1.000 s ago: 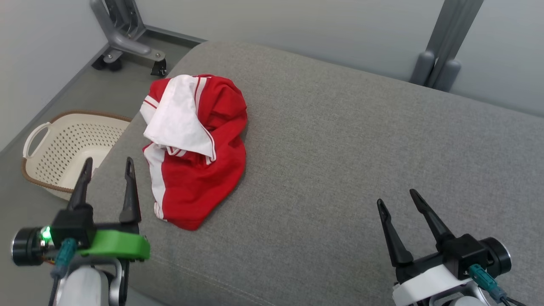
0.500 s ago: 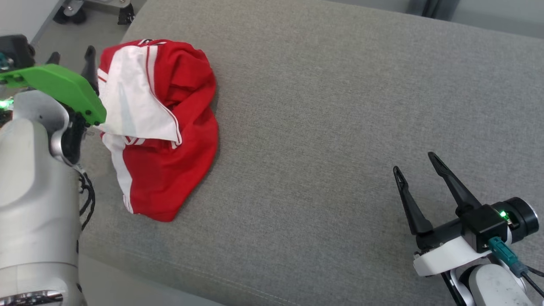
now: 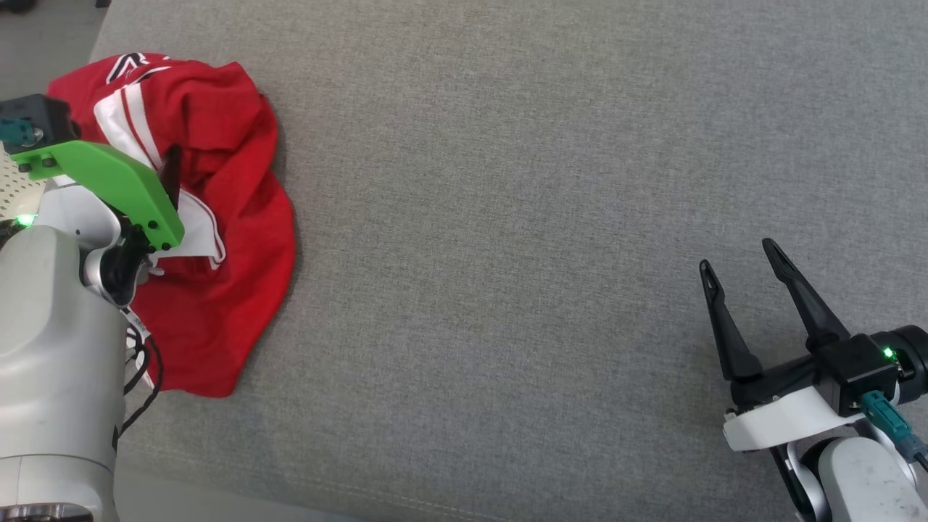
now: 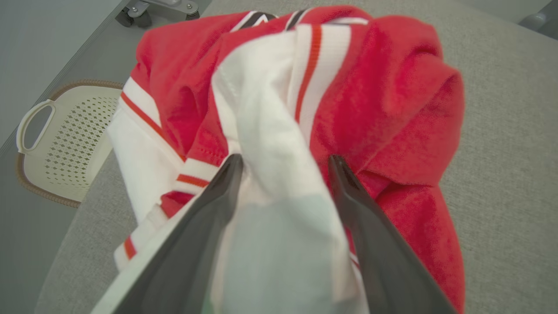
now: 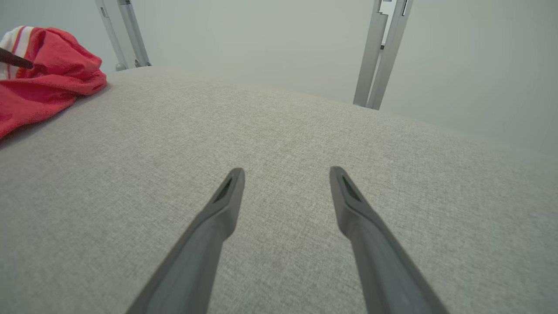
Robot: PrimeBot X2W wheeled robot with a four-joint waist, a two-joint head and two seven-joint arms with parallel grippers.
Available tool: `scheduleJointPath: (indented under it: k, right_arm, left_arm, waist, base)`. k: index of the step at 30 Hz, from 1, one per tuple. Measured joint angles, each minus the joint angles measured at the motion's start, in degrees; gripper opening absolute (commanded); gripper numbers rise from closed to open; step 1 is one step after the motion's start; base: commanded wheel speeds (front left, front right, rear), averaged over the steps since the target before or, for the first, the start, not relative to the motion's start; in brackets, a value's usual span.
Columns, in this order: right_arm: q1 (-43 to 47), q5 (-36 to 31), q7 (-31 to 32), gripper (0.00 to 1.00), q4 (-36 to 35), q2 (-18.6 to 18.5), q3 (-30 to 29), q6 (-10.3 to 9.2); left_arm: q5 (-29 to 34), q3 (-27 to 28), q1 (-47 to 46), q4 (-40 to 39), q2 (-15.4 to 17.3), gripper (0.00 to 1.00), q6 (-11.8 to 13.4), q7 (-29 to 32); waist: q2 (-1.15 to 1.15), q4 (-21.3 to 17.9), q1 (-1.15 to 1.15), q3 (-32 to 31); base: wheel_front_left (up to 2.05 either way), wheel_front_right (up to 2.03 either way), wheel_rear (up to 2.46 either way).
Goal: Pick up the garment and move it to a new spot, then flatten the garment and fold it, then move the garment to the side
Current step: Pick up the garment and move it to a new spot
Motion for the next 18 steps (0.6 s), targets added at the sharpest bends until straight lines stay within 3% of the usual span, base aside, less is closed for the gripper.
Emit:
scheduleJointPath:
  k: [3,4,5,11,18]
  right_arm:
    - [-0.1,-0.6,0.0,1.0,1.3,0.5,-0.7,-0.01]
    - [-0.3,-0.9,0.0,1.0,1.6,0.8,-0.7,0.0]
    - [-0.6,-1.2,0.0,1.0,1.7,1.0,-0.7,0.0]
    - [-1.4,-0.7,0.0,1.0,2.6,1.9,0.9,-0.01]
    - [-1.4,2.7,0.0,1.0,5.4,4.3,2.7,-0.01]
  left_arm:
    - [-0.3,-1.3,0.4,0.9,1.1,1.0,0.0,-2.9]
    - [-0.7,-2.0,0.4,0.8,1.1,0.08,0.0,-4.5]
    - [-1.0,-2.3,0.5,0.8,1.2,0.0,0.0,-5.9]
    - [-2.1,-5.7,0.4,0.3,2.9,0.0,-0.1,-15.1]
    - [-5.8,-11.5,-0.6,-5.7,6.0,0.0,-0.1,-19.4]
  waist:
    - [0.0,-0.7,0.0,0.5]
    - [0.0,-0.9,0.0,0.5]
    - [0.0,-0.9,0.0,0.5]
    - [0.0,-0.9,0.0,-1.1]
    - [0.0,-1.2,0.0,-5.2]
  base:
    - [0.0,0.0,0.0]
    - [0.0,0.0,0.0]
    - [0.0,0.0,0.0]
    - [0.0,0.0,0.0]
    - [0.0,0.0,0.0]
